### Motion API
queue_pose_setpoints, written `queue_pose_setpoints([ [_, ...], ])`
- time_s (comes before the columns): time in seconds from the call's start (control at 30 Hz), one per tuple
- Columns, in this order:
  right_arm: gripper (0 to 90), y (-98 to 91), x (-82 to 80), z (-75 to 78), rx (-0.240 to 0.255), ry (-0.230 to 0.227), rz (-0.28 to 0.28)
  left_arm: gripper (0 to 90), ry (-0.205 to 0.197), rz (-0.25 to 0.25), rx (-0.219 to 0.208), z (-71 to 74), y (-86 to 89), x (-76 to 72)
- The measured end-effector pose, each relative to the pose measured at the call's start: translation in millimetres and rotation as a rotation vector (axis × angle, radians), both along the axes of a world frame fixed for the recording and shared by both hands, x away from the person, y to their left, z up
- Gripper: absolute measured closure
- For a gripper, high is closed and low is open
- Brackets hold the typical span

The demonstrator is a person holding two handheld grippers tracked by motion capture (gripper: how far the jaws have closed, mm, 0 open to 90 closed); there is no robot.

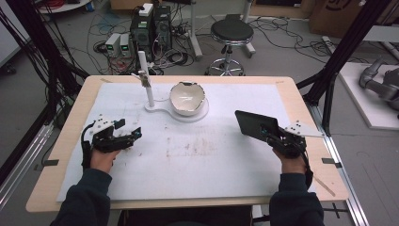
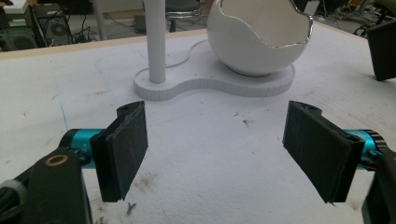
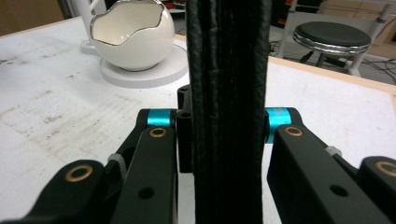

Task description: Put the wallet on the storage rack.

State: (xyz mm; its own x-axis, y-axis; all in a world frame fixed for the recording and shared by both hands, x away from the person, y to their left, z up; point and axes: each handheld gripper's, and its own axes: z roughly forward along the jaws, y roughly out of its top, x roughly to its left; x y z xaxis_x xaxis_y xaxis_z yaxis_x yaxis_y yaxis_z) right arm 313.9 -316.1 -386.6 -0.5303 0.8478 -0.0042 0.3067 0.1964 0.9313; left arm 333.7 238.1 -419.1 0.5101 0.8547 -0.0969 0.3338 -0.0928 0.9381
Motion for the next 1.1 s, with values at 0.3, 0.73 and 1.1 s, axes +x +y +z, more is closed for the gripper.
queue_pose_setpoints([
  [0.3, 74.0, 27.6, 20.5, 36.9, -0.05, -0.058, 0.112, 22.1, -0.013, -0.004, 0.001, 1.8, 2.4, -0.4],
  [0.73, 74.1, 97.1, 73.0, 107.0, -0.158, -0.17, 0.307, 22.1, -0.008, 0.002, -0.013, 1.4, 5.6, 0.2],
  [1.1, 74.2, 156.6, 109.0, 126.8, -0.245, -0.249, 0.479, 22.1, -0.005, 0.005, -0.028, 0.7, 9.7, 0.1],
])
